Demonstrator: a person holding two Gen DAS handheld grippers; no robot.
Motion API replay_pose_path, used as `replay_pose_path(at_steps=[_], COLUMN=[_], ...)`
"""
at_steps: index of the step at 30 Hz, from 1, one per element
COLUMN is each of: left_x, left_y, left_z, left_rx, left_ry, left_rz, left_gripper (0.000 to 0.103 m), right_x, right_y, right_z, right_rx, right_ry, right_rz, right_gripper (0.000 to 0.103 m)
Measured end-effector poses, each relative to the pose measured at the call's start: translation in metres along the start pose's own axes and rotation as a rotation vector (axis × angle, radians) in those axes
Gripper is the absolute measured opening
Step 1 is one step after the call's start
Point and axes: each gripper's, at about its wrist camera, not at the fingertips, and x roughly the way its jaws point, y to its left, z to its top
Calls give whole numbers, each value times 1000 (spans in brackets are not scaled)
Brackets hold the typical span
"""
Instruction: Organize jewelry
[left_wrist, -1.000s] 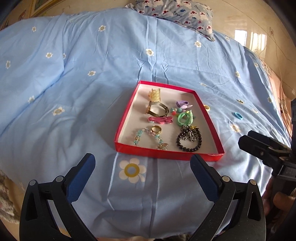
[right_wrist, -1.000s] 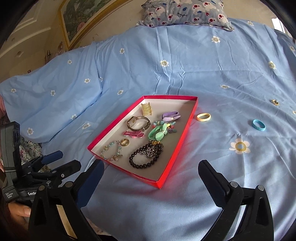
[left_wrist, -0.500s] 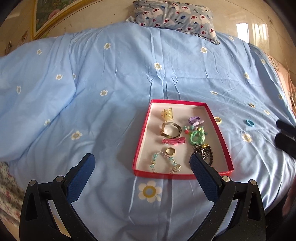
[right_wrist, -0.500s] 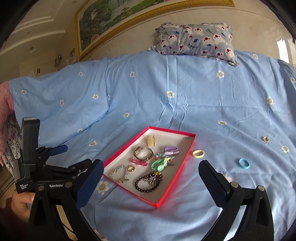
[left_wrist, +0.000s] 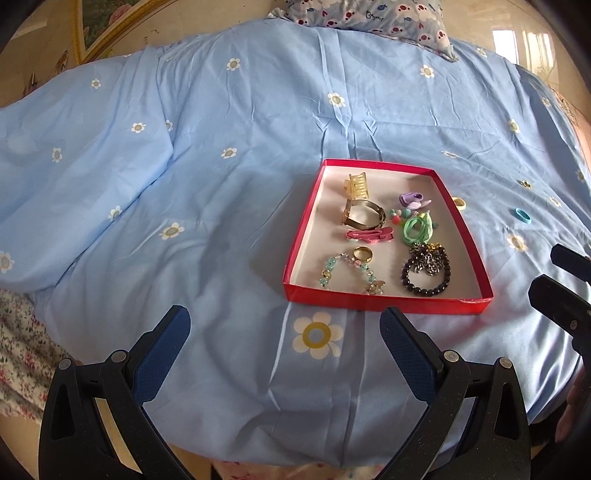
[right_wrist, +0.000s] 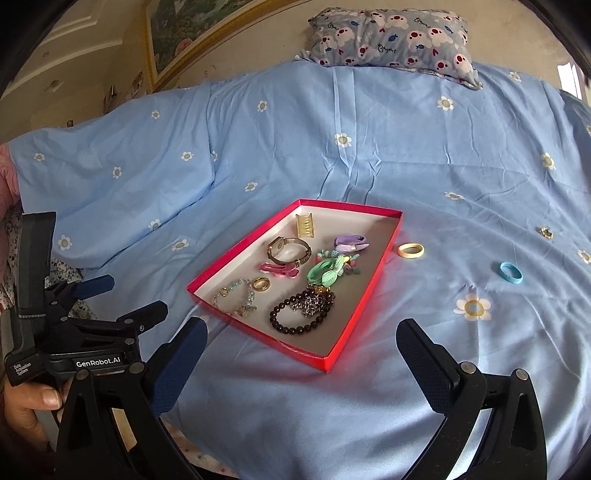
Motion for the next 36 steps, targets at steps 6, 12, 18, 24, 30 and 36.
replay_pose_path(at_steps=[6, 12, 18, 24, 30, 36], left_x=[-4, 3, 8, 10, 10, 12], left_y=[6, 7, 6, 1, -3, -9], left_z=[2, 9, 22, 39, 43, 36], left_rx=[-11, -22, -29, -32, -31, -33], left_ry=[11, 12, -4, -45, -69, -57], left_rz=[6, -24, -57, -82, -91, -111], left_gripper=[103, 103, 103, 103, 103, 103], right_x=[-4, -3, -3, 0, 12, 20], right_y=[5, 12, 19, 17, 4, -5], right_z=[6, 15, 29, 37, 35, 23], right_rx=[6, -23, -57, -70, -20, 10], right_ry=[-21, -27, -59, -68, -49, -23], right_rz=[3, 0, -17, -34, -41, -50], right_gripper=[103, 103, 103, 103, 103, 103])
